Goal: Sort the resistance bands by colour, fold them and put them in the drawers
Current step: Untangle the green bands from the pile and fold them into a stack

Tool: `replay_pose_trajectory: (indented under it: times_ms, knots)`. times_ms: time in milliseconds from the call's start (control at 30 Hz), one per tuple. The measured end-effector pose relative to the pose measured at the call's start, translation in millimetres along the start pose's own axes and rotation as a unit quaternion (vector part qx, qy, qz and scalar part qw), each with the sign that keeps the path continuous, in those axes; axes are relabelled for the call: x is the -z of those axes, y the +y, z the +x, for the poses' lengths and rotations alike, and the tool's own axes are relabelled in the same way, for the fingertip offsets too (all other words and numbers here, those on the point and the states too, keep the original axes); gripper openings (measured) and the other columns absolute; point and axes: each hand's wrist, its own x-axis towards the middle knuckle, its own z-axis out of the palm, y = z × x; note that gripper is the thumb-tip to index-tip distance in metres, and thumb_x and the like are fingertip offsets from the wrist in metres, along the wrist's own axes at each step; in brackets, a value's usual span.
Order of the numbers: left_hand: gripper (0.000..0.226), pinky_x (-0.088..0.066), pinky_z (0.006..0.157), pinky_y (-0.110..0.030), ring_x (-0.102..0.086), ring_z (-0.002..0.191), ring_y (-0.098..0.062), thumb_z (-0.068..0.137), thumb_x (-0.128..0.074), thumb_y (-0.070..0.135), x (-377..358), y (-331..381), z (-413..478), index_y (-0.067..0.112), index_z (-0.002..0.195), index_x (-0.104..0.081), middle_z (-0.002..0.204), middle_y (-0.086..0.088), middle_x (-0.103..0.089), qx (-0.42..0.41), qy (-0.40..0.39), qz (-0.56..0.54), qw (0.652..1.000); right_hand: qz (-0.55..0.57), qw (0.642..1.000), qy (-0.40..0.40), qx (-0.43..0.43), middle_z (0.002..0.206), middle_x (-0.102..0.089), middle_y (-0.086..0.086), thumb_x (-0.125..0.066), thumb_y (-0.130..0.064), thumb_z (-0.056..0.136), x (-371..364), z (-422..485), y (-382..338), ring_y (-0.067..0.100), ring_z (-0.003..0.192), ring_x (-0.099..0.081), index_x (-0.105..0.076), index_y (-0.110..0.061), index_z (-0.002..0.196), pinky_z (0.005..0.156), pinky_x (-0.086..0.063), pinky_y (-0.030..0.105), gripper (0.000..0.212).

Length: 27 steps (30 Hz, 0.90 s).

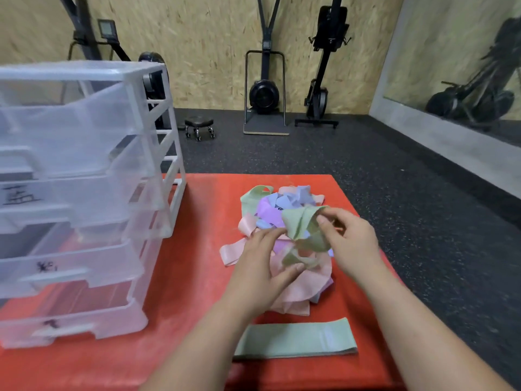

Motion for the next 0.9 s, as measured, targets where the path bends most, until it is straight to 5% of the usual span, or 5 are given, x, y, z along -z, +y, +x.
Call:
replay_pose_trajectory:
  times_ms: [267,500,633,800,900]
  knots:
    - [0.044,-0.060,0.086,-0.033,-0.071,0.085,-0.001,0.094,-0.078,0.040,5,0,-10,0.039,0.134,-0.061,0.111,0.017,-0.071,0.086,-0.017,-0.093,0.992,-0.042,0.980,-0.188,0.048,0.109,-0.074,-0.026,-0.073,-0.021,0.092,-23,-42,6,-0.005,0.104,-0.066,-0.067,-0.050,0.116,0.089,-0.049,0.021,0.037]
    - [0.033,-0.056,0.080,-0.024,-0.072,0.086,-0.005,0.096,-0.074,0.039,12,-28,0,0.030,0.128,-0.068,0.105,0.012,-0.073,0.172,-0.016,-0.096,0.980,0.049,0.979,-0.199,-0.010,0.099,-0.077,-0.007,-0.077,-0.012,0.089,-22,-32,12,0.012,0.091,-0.074,-0.060,-0.040,0.112,0.085,-0.058,0.038,0.041]
    - [0.042,-0.060,0.086,-0.038,-0.075,0.093,-0.015,0.089,-0.071,0.053,9,-34,5,0.027,0.122,-0.072,0.100,0.004,-0.079,0.213,-0.033,-0.178,0.960,0.140,0.965,-0.219,-0.020,0.099,-0.077,0.004,-0.082,-0.005,0.086,-23,-30,6,0.024,0.092,-0.076,-0.061,-0.031,0.109,0.084,-0.060,0.040,0.039]
    - [0.036,-0.061,0.094,-0.040,-0.077,0.098,-0.024,0.085,-0.083,0.018,-1,-35,9,0.019,0.120,-0.073,0.100,-0.010,-0.079,0.217,-0.019,-0.237,0.947,0.093,0.968,-0.230,-0.046,0.116,-0.073,-0.009,-0.086,-0.018,0.083,-31,-32,15,0.009,0.106,-0.072,-0.062,-0.037,0.115,0.095,-0.058,0.038,0.043]
    - [0.035,-0.059,0.079,-0.031,-0.078,0.091,-0.024,0.088,-0.080,0.001,-5,-30,12,0.016,0.119,-0.072,0.095,-0.010,-0.079,0.211,-0.007,-0.242,0.947,0.118,0.974,-0.171,-0.090,0.110,-0.075,-0.011,-0.073,-0.027,0.095,-32,-32,10,0.007,0.099,-0.072,-0.063,-0.037,0.122,0.081,-0.055,0.026,0.031]
